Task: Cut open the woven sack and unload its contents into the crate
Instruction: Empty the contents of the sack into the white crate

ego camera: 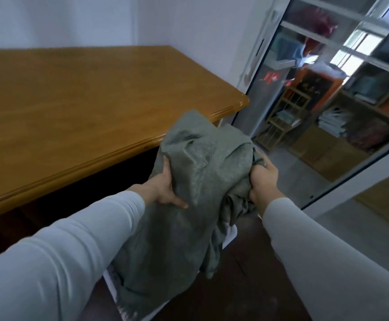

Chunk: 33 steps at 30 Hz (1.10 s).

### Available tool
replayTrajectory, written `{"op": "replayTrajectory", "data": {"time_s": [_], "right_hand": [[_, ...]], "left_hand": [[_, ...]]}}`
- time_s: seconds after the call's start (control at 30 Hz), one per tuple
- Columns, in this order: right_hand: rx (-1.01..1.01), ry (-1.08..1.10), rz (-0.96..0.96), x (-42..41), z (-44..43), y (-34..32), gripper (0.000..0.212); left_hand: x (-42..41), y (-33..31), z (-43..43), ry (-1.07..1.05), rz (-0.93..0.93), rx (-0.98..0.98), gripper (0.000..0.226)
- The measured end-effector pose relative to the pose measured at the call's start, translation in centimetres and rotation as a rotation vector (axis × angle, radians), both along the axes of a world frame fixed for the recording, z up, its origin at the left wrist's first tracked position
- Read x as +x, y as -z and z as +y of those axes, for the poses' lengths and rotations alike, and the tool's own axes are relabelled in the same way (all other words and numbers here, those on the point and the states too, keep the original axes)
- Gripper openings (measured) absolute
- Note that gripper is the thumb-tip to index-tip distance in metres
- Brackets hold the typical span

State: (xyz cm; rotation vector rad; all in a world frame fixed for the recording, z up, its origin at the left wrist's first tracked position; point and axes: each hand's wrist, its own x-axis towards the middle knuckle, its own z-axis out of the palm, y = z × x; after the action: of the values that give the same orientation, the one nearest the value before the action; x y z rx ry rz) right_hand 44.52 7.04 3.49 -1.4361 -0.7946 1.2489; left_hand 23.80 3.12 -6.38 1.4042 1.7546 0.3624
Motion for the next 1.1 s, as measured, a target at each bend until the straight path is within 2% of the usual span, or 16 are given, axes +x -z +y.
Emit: {"op": "replayTrajectory", "data": {"time_s": [0.1, 0.2, 0.37, 0.77, 0.87, 1.0, 1.03, 1.1], "right_hand": [[0.015, -0.054, 0.041, -0.2, 1.3, -1.7, 0.029], [0.034, -0.100, 0.045, 0.0, 2.3, -3.0, 0.033], [0.071, -0.127, 0.071, -0.4, 3.0, -5.0, 0.038], [0.162, 0.032, -0.046, 0.1, 3.4, -7.0, 0.031], [0.133, -0.029, -0.063, 0.9, 2.5, -7.2, 0.029], [0.018, -0.150, -0.135, 2.2, 0.6, -6.8, 0.022], [-0.036, -0.177, -0.170, 2.5, 0.2, -6.2, 0.021], [-0.155, -0.215, -0.217, 3.2, -0.4, -4.3, 0.021]], "left_hand": [[1.8, -1.7, 0.0, -0.012, -0.039, -0.013, 0.171], [2.4, -3.2, 0.4, -0.037, 0.003, -0.003, 0.178], [2.0, -5.7, 1.7, -0.189, 0.029, 0.040, 0.160], [-1.4, -8.4, 2.0, -0.054, 0.083, 0.050, 0.154], [-2.3, -9.3, 1.9, -0.045, 0.124, 0.151, 0.159], [-3.2, -7.5, 3.3, 0.051, 0.228, 0.288, 0.165], [-3.2, -6.7, 3.7, 0.041, 0.204, 0.281, 0.159], [-2.4, -5.6, 3.5, 0.032, 0.108, 0.201, 0.130]]}}
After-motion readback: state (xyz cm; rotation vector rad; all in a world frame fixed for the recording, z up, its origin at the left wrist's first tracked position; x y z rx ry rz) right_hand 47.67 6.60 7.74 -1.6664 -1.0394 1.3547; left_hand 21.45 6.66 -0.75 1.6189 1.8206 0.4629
